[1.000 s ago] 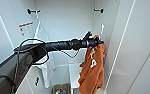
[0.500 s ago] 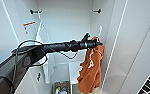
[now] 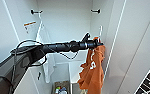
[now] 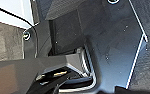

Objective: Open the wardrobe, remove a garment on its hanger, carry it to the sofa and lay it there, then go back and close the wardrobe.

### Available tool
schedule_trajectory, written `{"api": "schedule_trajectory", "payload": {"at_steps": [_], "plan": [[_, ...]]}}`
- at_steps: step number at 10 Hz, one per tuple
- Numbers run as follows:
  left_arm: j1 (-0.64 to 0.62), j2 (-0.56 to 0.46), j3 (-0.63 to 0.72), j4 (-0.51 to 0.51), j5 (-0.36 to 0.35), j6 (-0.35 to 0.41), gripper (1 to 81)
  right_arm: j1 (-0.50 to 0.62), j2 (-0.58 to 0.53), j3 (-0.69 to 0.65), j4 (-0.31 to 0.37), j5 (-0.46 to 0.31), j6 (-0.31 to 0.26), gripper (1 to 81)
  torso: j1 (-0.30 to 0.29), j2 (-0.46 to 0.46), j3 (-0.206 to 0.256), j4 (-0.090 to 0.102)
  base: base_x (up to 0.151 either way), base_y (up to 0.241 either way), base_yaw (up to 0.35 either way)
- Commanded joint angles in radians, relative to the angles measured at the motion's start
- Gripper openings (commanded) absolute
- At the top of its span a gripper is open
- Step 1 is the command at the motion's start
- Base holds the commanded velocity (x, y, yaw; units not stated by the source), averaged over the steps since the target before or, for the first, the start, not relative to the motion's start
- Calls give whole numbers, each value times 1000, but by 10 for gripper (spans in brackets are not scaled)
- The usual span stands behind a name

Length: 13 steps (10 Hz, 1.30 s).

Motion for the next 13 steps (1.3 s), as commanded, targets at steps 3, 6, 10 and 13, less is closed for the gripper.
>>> {"api": "schedule_trajectory", "payload": {"at_steps": [3,6,10,13], "plan": [[-114,-52,102,59,-206,27,10,31,4,7,-8,-45,1,811,0,0,0,0,0,0,0],[-95,-75,119,66,-243,29,10,31,4,7,-8,-43,1,811,0,0,0,0,0,0,0],[-101,-120,156,66,-251,29,10,33,4,7,-8,-45,1,811,2,1,-1,0,-62,0,0],[-101,-127,164,66,-252,29,10,33,4,7,-7,-45,1,811,0,0,0,0,-104,0,0]]}}
